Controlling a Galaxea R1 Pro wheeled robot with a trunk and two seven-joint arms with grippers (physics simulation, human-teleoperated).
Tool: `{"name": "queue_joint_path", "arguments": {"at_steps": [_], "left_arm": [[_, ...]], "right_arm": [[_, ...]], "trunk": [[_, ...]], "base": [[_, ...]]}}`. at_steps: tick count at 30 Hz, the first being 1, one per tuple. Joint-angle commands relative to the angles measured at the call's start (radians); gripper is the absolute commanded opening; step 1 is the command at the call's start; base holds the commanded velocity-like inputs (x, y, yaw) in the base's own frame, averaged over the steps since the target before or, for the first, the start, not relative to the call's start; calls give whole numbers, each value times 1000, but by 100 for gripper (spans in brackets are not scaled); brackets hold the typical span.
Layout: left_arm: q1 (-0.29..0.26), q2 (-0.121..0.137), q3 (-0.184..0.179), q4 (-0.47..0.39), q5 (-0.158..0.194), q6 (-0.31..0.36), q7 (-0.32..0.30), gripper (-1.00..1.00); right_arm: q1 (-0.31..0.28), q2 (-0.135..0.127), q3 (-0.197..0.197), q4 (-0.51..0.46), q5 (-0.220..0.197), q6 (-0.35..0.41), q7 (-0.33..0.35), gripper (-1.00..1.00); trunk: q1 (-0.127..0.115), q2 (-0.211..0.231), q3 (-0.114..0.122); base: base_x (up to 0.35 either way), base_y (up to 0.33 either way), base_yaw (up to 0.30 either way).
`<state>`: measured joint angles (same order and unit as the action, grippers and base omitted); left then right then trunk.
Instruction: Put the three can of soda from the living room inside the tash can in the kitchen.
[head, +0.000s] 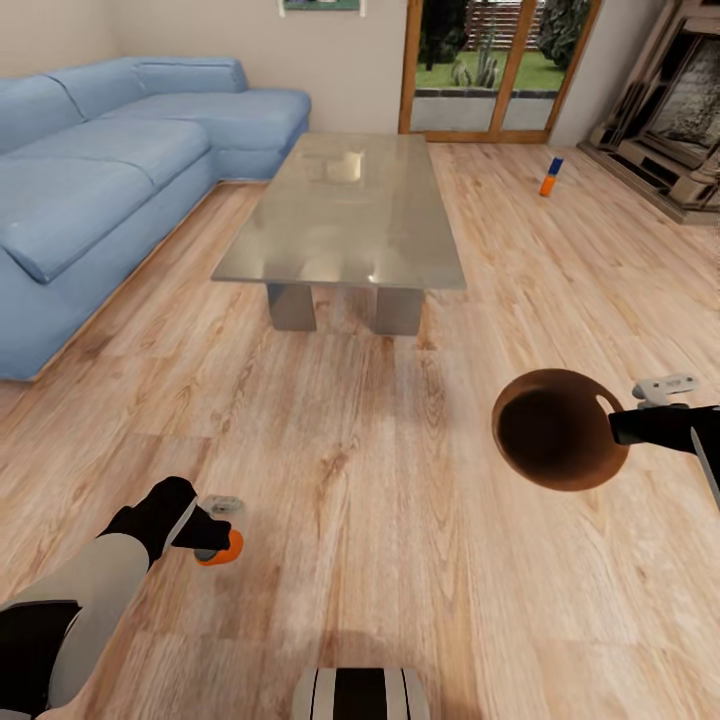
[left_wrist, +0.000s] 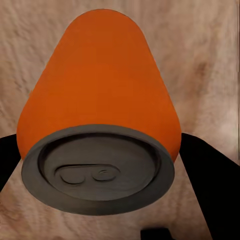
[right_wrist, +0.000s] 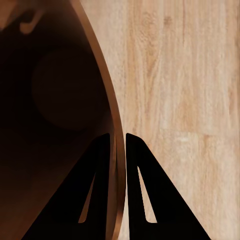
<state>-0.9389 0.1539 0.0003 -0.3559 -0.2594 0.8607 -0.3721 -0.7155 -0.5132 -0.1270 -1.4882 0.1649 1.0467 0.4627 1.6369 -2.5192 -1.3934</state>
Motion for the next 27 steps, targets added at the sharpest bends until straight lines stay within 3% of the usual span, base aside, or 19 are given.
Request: {"name": "queue_joint_path", "arguments": {"at_steps": [1, 6, 11, 16, 18, 19, 20, 21, 23, 25, 27], "left_arm": [[0, 0, 0, 0, -1, 0, 0, -100], [-3, -2, -2, -1, 3, 10, -6, -100], [-51, -3, -4, 0, 3, 87, -53, -100], [-153, -4, -9, 7, -3, 186, -130, -100], [-175, -1, -15, 11, -6, 186, -201, -100], [-195, 2, -20, 13, -8, 186, -264, -100], [-224, 10, -28, 16, -10, 186, -383, -100], [-231, 15, -32, 16, -12, 186, -428, -100], [-252, 44, -82, 16, -30, 186, -618, -100], [-267, 55, -123, 16, -43, 186, -717, -100], [-298, 77, -200, 11, -65, 186, -911, -100]], "right_arm": [[0, 1, 0, 0, -7, 1, 4, -100], [1, 1, 27, -2, -10, 1, 8, -100], [1, 9, 39, -10, -15, 1, 8, -100], [-1, 58, 33, -3, -18, 1, 10, -100], [-1, 63, 36, 4, -18, 1, 11, -100], [0, 64, 40, 16, -18, 1, 12, -100], [0, 65, 57, 31, -18, 1, 19, -100], [0, 65, 65, 34, -19, 1, 26, -100], [1, 62, 97, 42, -18, 1, 88, -100], [1, 60, 107, 44, -15, 1, 124, -100], [1, 56, 117, 47, -12, 1, 164, -100]], "trunk": [[0, 0, 4], [-3, 1, 23], [-5, 3, 43], [-7, 4, 62], [-8, 4, 70], [-9, 4, 74], [-9, 5, 78], [-9, 5, 81], [-10, 5, 89], [-11, 6, 97], [-12, 6, 105]], "base": [[0, 0, 0], [0, 0, 0], [0, 0, 0], [0, 0, 0], [0, 0, 0], [0, 0, 0], [0, 0, 0], [0, 0, 0], [0, 0, 0], [0, 0, 0], [0, 0, 0]]}}
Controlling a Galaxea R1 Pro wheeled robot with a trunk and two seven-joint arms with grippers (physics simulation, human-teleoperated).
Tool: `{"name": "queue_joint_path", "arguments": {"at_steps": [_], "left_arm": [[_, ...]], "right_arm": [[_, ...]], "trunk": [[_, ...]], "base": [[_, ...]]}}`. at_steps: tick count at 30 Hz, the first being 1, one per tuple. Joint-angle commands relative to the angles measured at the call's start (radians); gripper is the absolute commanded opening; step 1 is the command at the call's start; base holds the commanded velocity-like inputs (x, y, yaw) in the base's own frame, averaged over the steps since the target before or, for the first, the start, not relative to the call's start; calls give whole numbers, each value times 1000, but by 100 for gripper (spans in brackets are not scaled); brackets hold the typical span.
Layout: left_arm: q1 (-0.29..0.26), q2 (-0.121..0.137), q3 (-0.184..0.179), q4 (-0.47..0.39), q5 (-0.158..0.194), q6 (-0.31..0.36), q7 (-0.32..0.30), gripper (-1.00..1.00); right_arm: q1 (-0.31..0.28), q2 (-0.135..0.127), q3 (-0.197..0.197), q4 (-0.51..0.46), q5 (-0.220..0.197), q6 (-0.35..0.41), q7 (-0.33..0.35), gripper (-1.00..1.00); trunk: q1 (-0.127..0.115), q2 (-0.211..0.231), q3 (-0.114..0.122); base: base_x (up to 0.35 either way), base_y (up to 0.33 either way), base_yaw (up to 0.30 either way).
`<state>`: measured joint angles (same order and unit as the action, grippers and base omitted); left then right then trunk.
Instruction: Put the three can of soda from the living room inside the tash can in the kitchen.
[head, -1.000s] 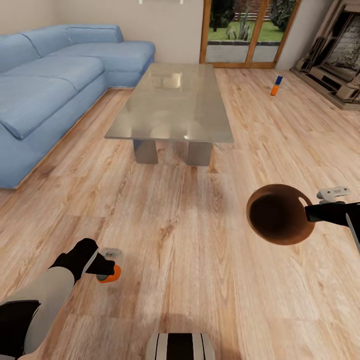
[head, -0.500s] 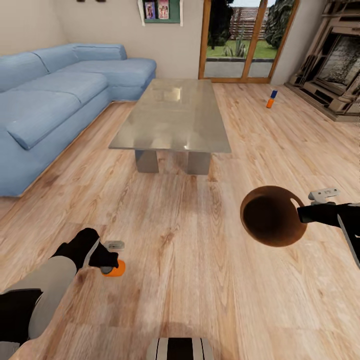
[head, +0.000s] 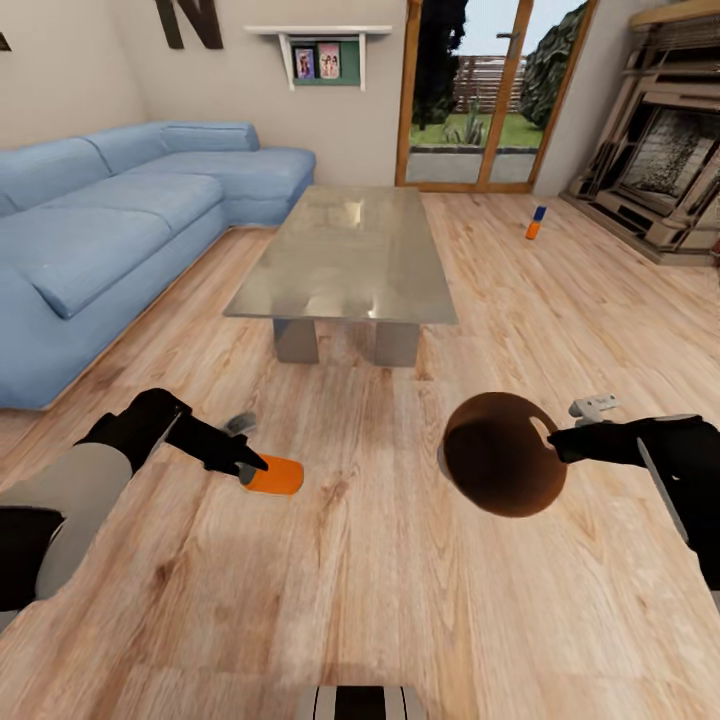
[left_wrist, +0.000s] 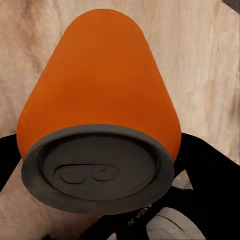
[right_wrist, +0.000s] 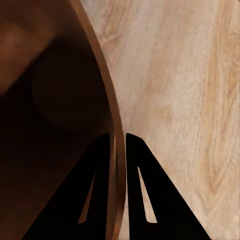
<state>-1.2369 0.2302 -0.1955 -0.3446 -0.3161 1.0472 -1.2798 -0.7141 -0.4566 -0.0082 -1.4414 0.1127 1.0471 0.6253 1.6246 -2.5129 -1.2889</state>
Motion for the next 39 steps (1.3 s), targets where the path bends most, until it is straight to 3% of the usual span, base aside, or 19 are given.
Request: {"name": "queue_joint_path", "arguments": {"at_steps": [1, 2, 5, 6, 7, 10, 16, 18, 20, 22, 24, 27, 31, 33, 36, 39], "left_arm": [[-10, 12, -32, -5, -19, 0, -88, -100], [-22, 22, -58, -9, -45, 0, -182, -100], [-42, 29, -76, -22, -94, 0, -255, -100], [-51, 35, -84, -59, -114, 0, -291, -100], [-54, 48, -87, -97, -119, -7, -291, -100], [-57, 81, -90, -203, -119, -26, -291, -100], [-56, 92, -95, -330, -93, -28, -291, -100], [-56, 97, -107, -371, -50, -28, -291, -100], [-56, 120, -156, -452, 44, -22, -291, -100], [-56, 139, -187, -503, 102, -11, -291, -100], [-57, 177, -236, -610, 216, 0, -291, -100], [-57, 195, -258, -677, 279, 0, -291, -100], [-58, 206, -267, -711, 311, 0, -291, -100], [-57, 218, -272, -774, 363, 0, -291, -100], [-57, 273, -271, -831, 454, 0, -291, -100], [-58, 302, -271, -872, 503, 0, -291, -100]], "right_arm": [[-1, -1, 1, 1, 41, 0, 13, -100], [0, -2, 2, 2, 41, 0, 25, -100], [0, -4, 2, 3, 41, 0, 56, -100], [0, -13, -1, 4, 43, 0, 163, -100], [0, -37, 2, 3, 44, 0, 233, -100], [-1, -80, 6, 3, 44, 0, 329, -100], [-1, -90, 7, 3, 44, 0, 395, -100], [-1, -90, 7, 3, 45, 0, 402, -100], [-1, -91, 7, 3, 45, 0, 407, -100], [-1, -91, 7, 3, 45, 0, 408, -100], [-1, -91, 7, 3, 45, 0, 409, -100], [-1, -90, 7, 3, 45, 0, 410, -100], [0, -89, 7, 3, 45, 0, 410, -100], [1, -89, 9, 7, 47, 0, 410, -100], [1, -89, 10, 12, 48, 0, 410, -100], [1, -86, 12, 14, 48, 0, 410, -100]], "trunk": [[0, 0, 4], [-1, 1, 8], [-2, 1, 19], [-3, 1, 23], [-3, 2, 27], [-4, 2, 39], [-7, 4, 62], [-8, 4, 70], [-9, 5, 77], [-10, 5, 85], [-11, 6, 93], [-12, 6, 105], [-14, 7, 120], [-15, 8, 128], [-16, 8, 139], [-17, 9, 151]], "base": [[0, 0, 0], [0, 0, 0], [0, 0, 0], [0, 0, 0], [0, 0, 0], [0, 0, 0], [0, 0, 0], [0, 0, 0], [0, 0, 0], [0, 0, 0], [0, 0, 0], [0, 0, 0], [0, 0, 0], [0, 0, 0], [0, 0, 0], [0, 0, 0]]}}
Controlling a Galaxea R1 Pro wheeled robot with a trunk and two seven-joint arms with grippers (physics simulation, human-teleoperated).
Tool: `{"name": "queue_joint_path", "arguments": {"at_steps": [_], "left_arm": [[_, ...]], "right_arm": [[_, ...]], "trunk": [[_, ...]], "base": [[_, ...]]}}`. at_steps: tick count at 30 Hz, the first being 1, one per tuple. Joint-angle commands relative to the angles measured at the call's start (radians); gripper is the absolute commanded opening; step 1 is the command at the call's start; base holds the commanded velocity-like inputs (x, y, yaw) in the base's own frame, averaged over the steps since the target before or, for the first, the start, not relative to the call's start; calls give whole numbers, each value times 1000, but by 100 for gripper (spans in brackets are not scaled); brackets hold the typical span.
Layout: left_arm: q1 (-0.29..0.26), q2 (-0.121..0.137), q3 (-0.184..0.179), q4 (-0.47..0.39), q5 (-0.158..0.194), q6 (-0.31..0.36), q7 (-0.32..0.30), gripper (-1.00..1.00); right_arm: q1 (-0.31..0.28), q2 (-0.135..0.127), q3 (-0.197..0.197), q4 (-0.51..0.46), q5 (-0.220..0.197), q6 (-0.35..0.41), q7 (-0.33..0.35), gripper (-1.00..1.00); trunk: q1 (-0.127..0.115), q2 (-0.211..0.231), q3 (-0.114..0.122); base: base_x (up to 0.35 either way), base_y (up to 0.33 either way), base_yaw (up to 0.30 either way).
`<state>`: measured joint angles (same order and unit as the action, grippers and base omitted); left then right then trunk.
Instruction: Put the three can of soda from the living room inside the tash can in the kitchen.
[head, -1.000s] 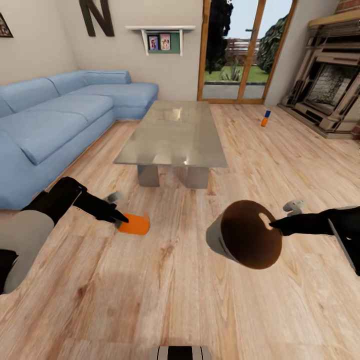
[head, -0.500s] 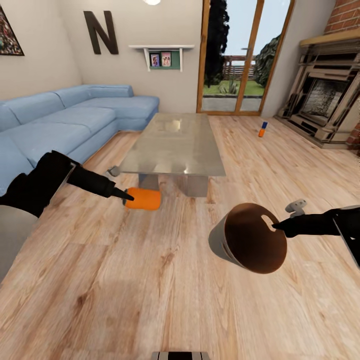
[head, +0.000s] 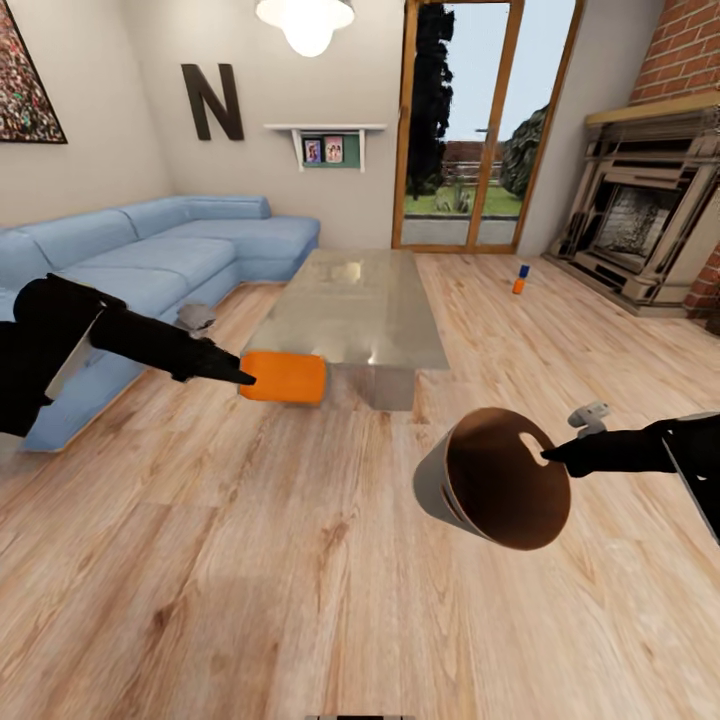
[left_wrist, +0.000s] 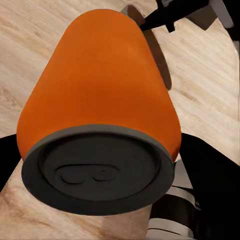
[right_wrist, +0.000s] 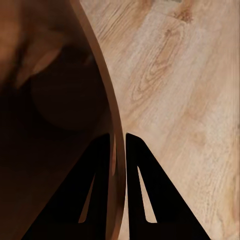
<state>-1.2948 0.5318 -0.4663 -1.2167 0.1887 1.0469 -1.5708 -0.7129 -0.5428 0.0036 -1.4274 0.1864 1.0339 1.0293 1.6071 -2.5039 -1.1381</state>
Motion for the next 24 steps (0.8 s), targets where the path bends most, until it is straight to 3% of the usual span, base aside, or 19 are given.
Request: {"name": "queue_joint_path", "arguments": {"at_steps": [1, 5, 8, 16, 18, 22, 24], "left_arm": [[1, 7, 0, -7, 11, 0, 0, -100], [1, 29, 1, -39, 84, 0, 0, -100], [2, 30, 4, -57, 104, 0, 0, -100], [5, 24, 2, -67, 107, 0, 0, -100], [6, 13, 1, -66, 104, 0, 0, -100], [8, -8, -1, -65, 96, 0, 0, -100], [12, -26, -1, -66, 94, 0, 16, -100]], "right_arm": [[0, 1, 3, 0, -25, 13, 6, -100], [-2, 4, 35, 2, -25, 13, 6, -100], [-2, 8, 46, 7, -25, 13, 6, -100], [-2, 12, 90, 40, -25, 13, 5, -100], [-2, 15, 105, 58, -25, 13, 2, -100], [-3, 63, 157, 78, -24, 13, -7, -100], [-4, 110, 180, 95, 10, 13, -15, -100]], "trunk": [[0, 0, 4], [-2, 1, 20], [-4, 2, 31], [-7, 4, 62], [-15, 18, 68], [-30, 46, 81], [-38, 60, 87]], "base": [[0, 0, 0], [0, 0, 0], [0, 0, 0], [0, 0, 0], [0, 0, 0], [0, 0, 0], [0, 0, 0]]}}
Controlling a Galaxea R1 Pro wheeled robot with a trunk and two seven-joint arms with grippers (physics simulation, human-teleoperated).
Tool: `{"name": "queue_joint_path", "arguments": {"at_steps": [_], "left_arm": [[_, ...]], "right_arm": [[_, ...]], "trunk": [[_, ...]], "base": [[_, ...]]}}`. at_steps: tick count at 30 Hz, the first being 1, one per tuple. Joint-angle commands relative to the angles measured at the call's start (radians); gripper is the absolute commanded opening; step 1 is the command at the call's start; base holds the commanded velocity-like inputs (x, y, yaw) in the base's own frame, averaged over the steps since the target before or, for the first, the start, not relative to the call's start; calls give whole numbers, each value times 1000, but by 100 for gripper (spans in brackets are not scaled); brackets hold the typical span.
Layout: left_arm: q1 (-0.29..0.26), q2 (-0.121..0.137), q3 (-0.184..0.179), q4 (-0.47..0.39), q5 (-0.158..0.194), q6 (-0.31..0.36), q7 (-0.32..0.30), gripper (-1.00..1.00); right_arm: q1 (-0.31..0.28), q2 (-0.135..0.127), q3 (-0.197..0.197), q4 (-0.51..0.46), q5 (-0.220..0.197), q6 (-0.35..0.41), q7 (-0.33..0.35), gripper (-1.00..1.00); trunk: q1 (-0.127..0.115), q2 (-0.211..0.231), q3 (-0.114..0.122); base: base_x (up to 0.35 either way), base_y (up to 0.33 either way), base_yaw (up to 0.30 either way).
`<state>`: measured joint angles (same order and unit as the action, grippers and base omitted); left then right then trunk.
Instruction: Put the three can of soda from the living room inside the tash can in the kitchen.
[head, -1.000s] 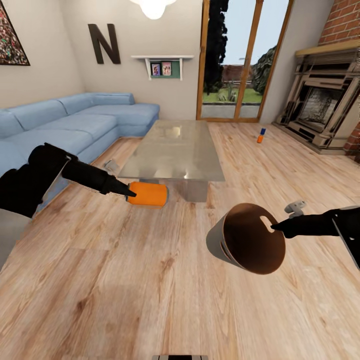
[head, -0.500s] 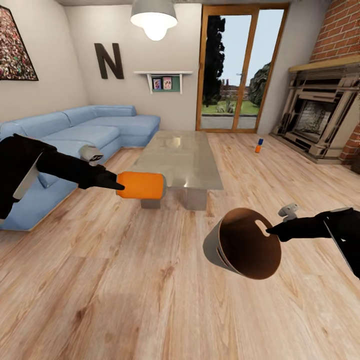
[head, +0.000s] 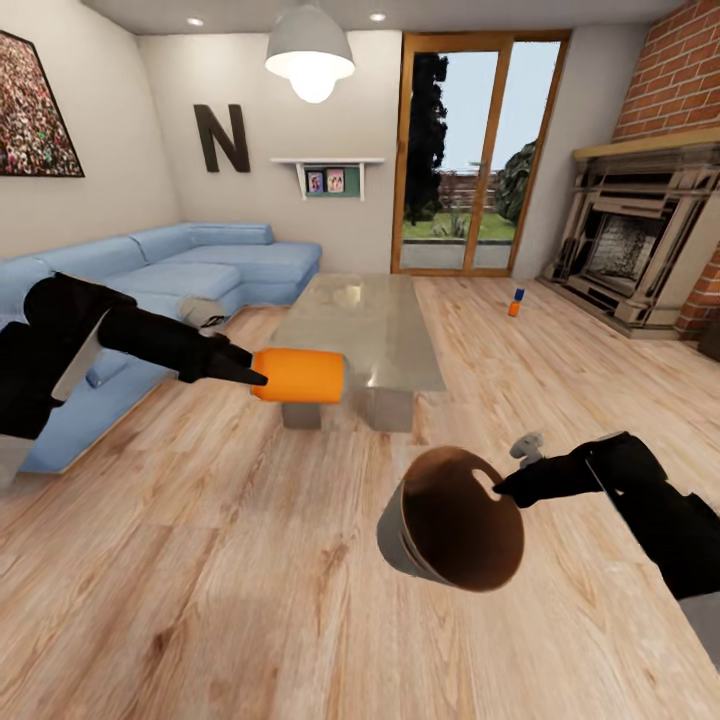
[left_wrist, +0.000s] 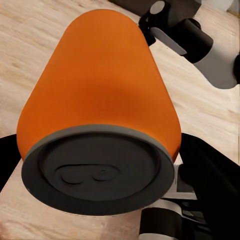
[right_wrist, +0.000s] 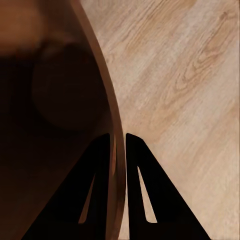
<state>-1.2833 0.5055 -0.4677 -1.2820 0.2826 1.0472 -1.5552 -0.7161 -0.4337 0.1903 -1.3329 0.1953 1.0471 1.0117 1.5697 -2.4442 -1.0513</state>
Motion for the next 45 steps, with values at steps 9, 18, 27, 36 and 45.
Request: {"name": "queue_joint_path", "arguments": {"at_steps": [9, 18, 27, 36, 45], "left_arm": [[5, -134, -120, 2, -60, 0, 80, -100], [4, -179, -143, -3, -106, 0, 87, -100], [4, -183, -153, -5, -106, 0, 87, -100], [5, -181, -185, -47, -104, 0, 86, -100], [5, -180, -181, -51, -106, 0, 87, -100]], "right_arm": [[-3, 94, 7, 15, 116, 0, 0, -100], [-3, 99, 8, 15, 125, 0, -1, -100], [-3, 99, 8, 19, 125, 0, -1, -100], [-3, 99, 8, 34, 125, 0, -1, -100], [-3, 103, 9, 61, 126, 0, -2, -100]], "trunk": [[-35, 63, 28], [-69, 126, 57], [-104, 189, 85], [-131, 238, 107], [-131, 238, 107]], "base": [[0, 0, 0], [0, 0, 0], [0, 0, 0], [0, 0, 0], [0, 0, 0]]}}
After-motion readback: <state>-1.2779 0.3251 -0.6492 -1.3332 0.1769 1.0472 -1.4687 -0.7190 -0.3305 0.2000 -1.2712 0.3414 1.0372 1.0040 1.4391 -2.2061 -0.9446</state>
